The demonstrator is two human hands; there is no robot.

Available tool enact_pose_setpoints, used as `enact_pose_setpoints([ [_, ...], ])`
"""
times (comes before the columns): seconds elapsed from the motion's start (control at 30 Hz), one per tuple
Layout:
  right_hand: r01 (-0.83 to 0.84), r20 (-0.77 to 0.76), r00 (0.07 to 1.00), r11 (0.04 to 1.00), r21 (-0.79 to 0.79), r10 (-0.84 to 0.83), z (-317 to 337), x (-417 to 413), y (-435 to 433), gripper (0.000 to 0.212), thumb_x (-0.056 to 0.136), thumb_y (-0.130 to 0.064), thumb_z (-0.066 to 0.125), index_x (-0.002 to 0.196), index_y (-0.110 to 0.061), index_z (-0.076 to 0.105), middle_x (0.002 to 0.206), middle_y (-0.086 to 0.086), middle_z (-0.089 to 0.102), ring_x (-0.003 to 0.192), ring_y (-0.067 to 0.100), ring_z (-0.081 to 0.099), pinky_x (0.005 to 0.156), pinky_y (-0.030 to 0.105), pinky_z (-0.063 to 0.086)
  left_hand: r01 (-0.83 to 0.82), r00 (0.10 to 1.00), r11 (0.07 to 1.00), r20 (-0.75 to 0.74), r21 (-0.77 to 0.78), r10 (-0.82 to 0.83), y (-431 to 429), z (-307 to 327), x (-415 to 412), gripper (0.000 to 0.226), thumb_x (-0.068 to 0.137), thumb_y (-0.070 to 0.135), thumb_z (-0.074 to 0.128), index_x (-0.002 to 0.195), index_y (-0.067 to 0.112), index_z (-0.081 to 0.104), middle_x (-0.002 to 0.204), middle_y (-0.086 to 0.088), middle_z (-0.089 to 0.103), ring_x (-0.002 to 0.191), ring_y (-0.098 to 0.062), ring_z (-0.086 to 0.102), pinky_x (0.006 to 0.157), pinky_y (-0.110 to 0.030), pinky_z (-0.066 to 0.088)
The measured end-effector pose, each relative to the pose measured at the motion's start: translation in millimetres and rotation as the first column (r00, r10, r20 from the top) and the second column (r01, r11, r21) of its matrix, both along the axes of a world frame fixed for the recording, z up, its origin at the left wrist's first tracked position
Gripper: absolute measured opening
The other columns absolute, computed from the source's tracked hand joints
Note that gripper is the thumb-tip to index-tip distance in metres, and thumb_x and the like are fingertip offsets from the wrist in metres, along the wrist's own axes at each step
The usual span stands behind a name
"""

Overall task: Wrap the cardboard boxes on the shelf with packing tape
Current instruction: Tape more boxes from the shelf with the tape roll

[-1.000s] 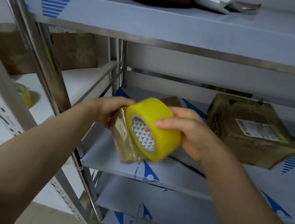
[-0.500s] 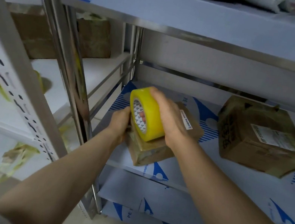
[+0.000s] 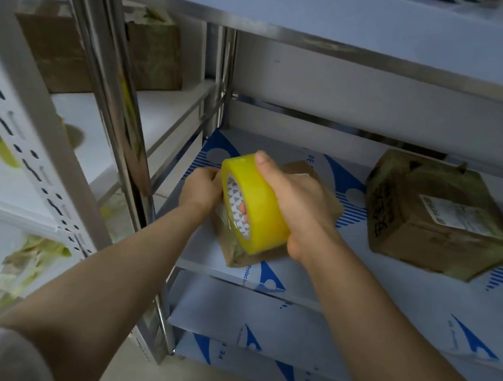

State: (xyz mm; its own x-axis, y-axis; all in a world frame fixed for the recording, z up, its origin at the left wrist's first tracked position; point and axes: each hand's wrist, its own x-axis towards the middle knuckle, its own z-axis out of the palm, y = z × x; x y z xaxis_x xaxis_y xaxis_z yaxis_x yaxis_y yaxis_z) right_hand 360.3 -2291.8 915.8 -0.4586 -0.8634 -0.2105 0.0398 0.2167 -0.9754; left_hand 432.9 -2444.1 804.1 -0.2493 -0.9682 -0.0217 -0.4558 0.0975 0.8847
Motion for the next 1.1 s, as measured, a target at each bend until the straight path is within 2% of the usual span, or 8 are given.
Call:
enact_pose_setpoints([
  [0.3, -0.030, -0.127, 0.991, 0.994, 0.103, 0.043, -32.8, 0.8, 75.7, 0.032, 0.084, -0.043, 0.065, 0.063, -0.020, 0.071, 0.064, 0.002, 0.072, 0.060, 0.012, 0.068, 0.067, 0.026, 0.055, 0.023, 0.998, 0.997, 0.062, -0.077, -0.018, 1.1, -4.6, -3.4, 0.052, 0.098, 0.048, 0.040, 0.093, 0.005, 0.069, 0.091, -0.019, 0.068, 0.090, -0.035, 0.063, 0.084, -0.046, 0.051],
  [0.4, 0.053, -0.106, 0.994, 0.986, 0.160, -0.037, -50.6, 1.4, 85.6, 0.033, 0.086, -0.042, 0.063, 0.063, -0.019, 0.068, 0.056, -0.004, 0.069, 0.051, 0.003, 0.064, 0.055, 0.017, 0.050, 0.037, 0.997, 0.996, 0.076, -0.082, -0.031, 1.2, -5.9, -2.4, 0.052, 0.097, 0.049, 0.040, 0.087, 0.007, 0.068, 0.089, -0.018, 0.067, 0.089, -0.035, 0.063, 0.084, -0.046, 0.052],
  [0.57, 0.090, -0.122, 0.990, 0.975, 0.204, -0.066, -78.1, 3.8, 86.6, 0.044, 0.087, -0.039, 0.062, 0.073, 0.002, 0.066, 0.062, 0.009, 0.069, 0.054, 0.010, 0.065, 0.067, 0.034, 0.054, 0.052, 0.995, 0.996, 0.089, -0.073, -0.045, -4.4, -6.8, -2.4, 0.049, 0.097, 0.048, 0.041, 0.070, 0.012, 0.061, 0.076, -0.012, 0.063, 0.084, -0.033, 0.062, 0.082, -0.042, 0.052],
  [0.7, 0.105, -0.063, 0.994, 0.966, 0.235, -0.092, -88.4, 3.3, 80.9, 0.038, 0.088, -0.033, 0.063, 0.078, 0.004, 0.066, 0.056, 0.004, 0.063, 0.043, 0.001, 0.060, 0.049, 0.017, 0.047, 0.089, 0.983, 0.990, 0.172, -0.109, -0.070, -7.0, -0.7, -1.4, 0.042, 0.099, 0.038, 0.042, 0.068, 0.013, 0.057, 0.072, -0.011, 0.059, 0.083, -0.032, 0.060, 0.082, -0.037, 0.045],
  [0.8, 0.108, -0.007, 0.994, 0.967, 0.229, -0.109, -89.3, 2.7, 75.6, 0.034, 0.089, -0.028, 0.064, 0.065, -0.004, 0.059, 0.048, 0.000, 0.057, 0.037, 0.001, 0.056, 0.039, 0.012, 0.041, 0.154, 0.870, 0.946, 0.493, -0.285, 0.006, 0.1, 17.3, -20.1, 0.031, 0.100, 0.023, 0.035, 0.120, 0.013, 0.057, 0.107, -0.012, 0.065, 0.110, -0.030, 0.057, 0.114, -0.046, 0.015],
  [0.9, 0.105, -0.006, 0.994, 0.969, 0.226, -0.106, -89.9, 2.0, 71.7, 0.039, 0.089, -0.028, 0.064, 0.056, -0.009, 0.055, 0.041, -0.004, 0.055, 0.036, 0.002, 0.054, 0.040, 0.012, 0.041, 0.285, 0.687, 0.942, 0.723, -0.176, -0.073, 13.7, 21.3, -44.8, 0.076, 0.095, 0.061, 0.023, 0.149, 0.008, 0.022, 0.145, -0.019, 0.038, 0.135, -0.035, 0.035, 0.113, -0.053, 0.014],
  [0.97, 0.099, -0.008, 0.995, 0.967, 0.234, -0.100, -89.9, 0.4, 71.3, 0.040, 0.089, -0.028, 0.063, 0.056, -0.009, 0.052, 0.040, -0.004, 0.053, 0.036, 0.001, 0.054, 0.041, 0.013, 0.042, 0.329, 0.630, 0.923, 0.774, -0.199, -0.058, 15.7, 19.6, -49.9, 0.083, 0.090, 0.072, 0.020, 0.136, 0.007, 0.042, 0.132, -0.019, 0.050, 0.122, -0.035, 0.048, 0.096, -0.044, 0.039],
  [1.1, 0.088, -0.054, 0.996, 0.965, 0.247, -0.077, -90.7, -2.6, 71.5, 0.046, 0.091, -0.027, 0.061, 0.051, -0.012, 0.045, 0.033, -0.008, 0.045, 0.032, -0.003, 0.048, 0.038, 0.010, 0.035, 0.356, 0.669, 0.879, 0.743, -0.318, -0.003, -7.7, 20.3, -48.5, 0.061, 0.098, 0.056, 0.022, 0.088, 0.010, 0.060, 0.094, -0.013, 0.063, 0.089, -0.030, 0.062, 0.078, -0.036, 0.051],
])
